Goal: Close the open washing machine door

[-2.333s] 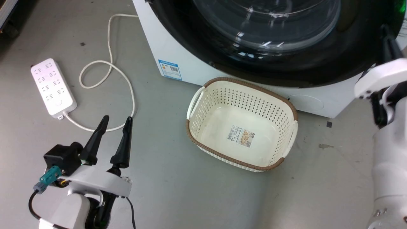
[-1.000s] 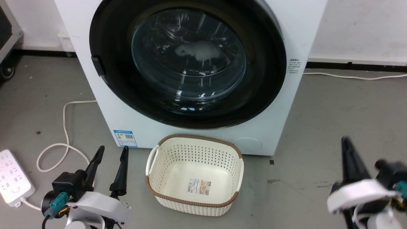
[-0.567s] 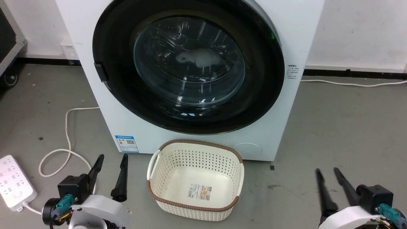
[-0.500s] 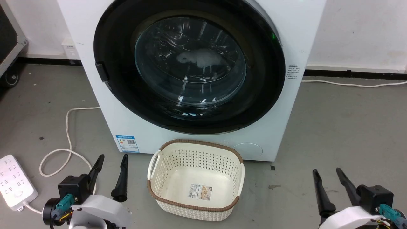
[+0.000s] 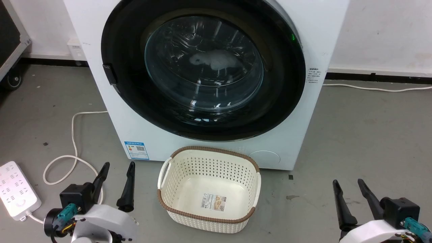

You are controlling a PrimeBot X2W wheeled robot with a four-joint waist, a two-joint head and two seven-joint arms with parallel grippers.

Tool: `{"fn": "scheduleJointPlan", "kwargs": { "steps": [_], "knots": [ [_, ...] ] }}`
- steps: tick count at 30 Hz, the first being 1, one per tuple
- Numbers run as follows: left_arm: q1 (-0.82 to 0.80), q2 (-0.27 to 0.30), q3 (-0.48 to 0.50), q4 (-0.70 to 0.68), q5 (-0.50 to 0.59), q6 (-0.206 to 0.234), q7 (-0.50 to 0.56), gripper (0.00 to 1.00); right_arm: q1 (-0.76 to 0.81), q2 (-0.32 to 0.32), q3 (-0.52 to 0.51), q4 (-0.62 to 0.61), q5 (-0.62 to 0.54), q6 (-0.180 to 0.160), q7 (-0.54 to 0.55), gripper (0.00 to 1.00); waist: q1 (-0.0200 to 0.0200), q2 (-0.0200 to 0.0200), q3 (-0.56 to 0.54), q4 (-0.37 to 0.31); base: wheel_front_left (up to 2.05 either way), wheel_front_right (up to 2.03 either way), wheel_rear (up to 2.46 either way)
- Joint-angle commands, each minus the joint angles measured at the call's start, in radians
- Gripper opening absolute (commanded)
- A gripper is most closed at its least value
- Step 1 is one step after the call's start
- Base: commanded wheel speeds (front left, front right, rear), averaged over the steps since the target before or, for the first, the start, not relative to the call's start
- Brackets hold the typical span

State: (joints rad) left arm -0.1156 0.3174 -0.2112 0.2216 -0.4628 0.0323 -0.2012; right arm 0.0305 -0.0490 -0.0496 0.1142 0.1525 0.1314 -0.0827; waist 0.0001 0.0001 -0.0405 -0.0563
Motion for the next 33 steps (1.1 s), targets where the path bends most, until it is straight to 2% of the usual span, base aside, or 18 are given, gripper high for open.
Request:
{"fn": "scheduleJointPlan", "kwargs": {
  "steps": [1, 7, 8, 33],
  "knots": [
    [-0.012, 0.000, 0.001, 0.002, -0.004, 0.002, 0.004, 1.00, 0.010, -0.001, 0.002, -0.003, 0.004, -0.001, -0.008, 1.00, -0.0001, -0.0001, 0.000, 0.000, 0.00, 0.00, 0.00],
    [-0.016, 0.002, -0.005, 0.006, -0.010, -0.001, 0.008, 1.00, 0.006, -0.001, 0.003, 0.004, 0.005, -0.001, -0.014, 1.00, -0.0001, -0.0001, 0.001, 0.001, 0.00, 0.00, 0.00],
    [-0.007, 0.002, -0.004, 0.004, -0.008, 0.000, 0.007, 0.00, 0.000, 0.000, 0.003, 0.004, 0.000, 0.000, -0.008, 0.00, 0.0000, -0.0001, 0.001, 0.001, 0.00, 0.00, 0.00],
    [0.013, -0.042, 0.032, -0.032, 0.069, -0.006, 0.039, 0.00, -0.005, 0.000, 0.010, -0.015, -0.025, 0.000, 0.007, 0.00, 0.0000, -0.0001, 0.007, 0.010, 0.00, 0.00, 0.00]
  ]
}}
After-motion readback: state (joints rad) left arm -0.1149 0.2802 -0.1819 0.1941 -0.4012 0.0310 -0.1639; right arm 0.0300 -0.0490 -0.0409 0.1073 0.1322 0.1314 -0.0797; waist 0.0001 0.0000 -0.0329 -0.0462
